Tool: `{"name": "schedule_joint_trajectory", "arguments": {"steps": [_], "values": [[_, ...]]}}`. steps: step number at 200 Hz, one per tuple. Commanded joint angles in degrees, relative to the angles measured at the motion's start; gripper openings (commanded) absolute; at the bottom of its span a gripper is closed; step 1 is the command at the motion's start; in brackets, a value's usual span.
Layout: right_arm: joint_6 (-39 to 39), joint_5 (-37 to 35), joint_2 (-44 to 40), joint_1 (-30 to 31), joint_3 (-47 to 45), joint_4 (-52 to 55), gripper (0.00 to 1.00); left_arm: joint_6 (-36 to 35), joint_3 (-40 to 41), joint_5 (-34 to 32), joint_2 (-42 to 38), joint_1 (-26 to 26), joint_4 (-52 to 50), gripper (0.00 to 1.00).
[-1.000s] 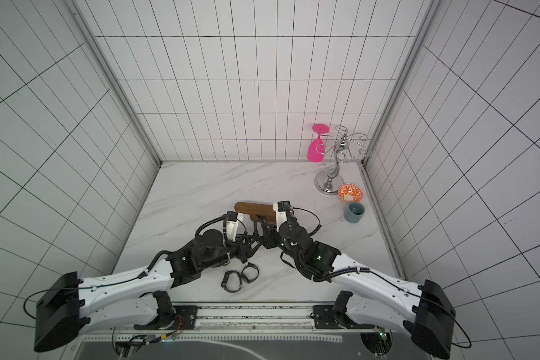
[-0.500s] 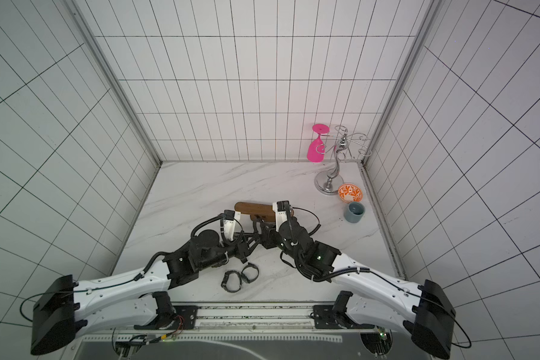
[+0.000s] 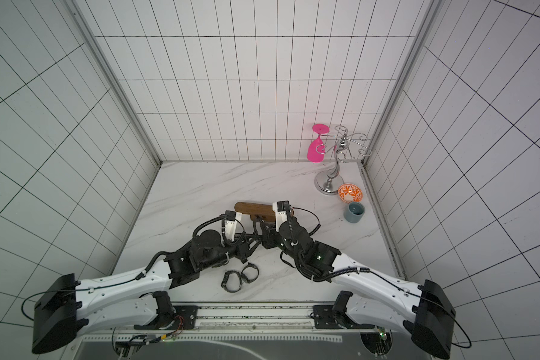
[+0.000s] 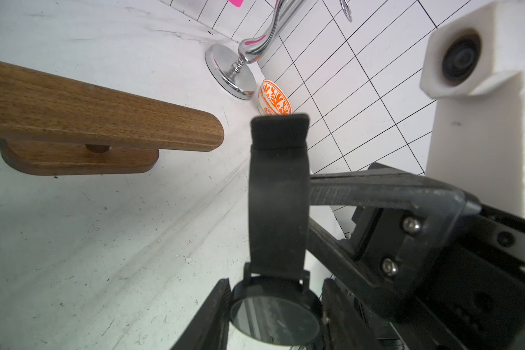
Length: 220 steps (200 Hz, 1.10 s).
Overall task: Place watch on stand
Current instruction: Place the watch on the stand.
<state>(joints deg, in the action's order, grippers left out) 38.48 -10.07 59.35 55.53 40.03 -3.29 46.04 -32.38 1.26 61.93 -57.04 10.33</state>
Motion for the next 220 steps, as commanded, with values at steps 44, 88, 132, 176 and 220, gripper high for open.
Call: {"name": "schedule_joint_trajectory", "arguments": {"steps": [44, 88, 132, 176, 220], "values": [[0.3, -1.2, -0.4, 0.2, 2.7, -1.1, 0.00, -0.3, -0.1, -1.5, -1.3, -0.4, -0.1, 0.40], [1.1, -1.2, 0.3, 0.2, 2.7, -0.2, 0.00, -0.7, -0.7, -3.0, -2.3, -0.4, -1.6, 0.35], [0.4, -1.8, 1.1, -0.2, 3.5, 2.3, 0.02, -2.7, -2.8, -9.1, -3.0, -0.4, -7.7, 0.33], [-3.6, -1.7, 0.4, -1.7, 5.1, 5.9, 0.32, -8.4, -11.0, -12.1, -1.8, 6.9, -24.6, 0.31], [-5.8, -2.1, -2.2, -7.8, 4.0, 9.0, 0.50, -15.7, -21.8, -12.9, 5.2, 18.9, -41.4, 0.29]]}}
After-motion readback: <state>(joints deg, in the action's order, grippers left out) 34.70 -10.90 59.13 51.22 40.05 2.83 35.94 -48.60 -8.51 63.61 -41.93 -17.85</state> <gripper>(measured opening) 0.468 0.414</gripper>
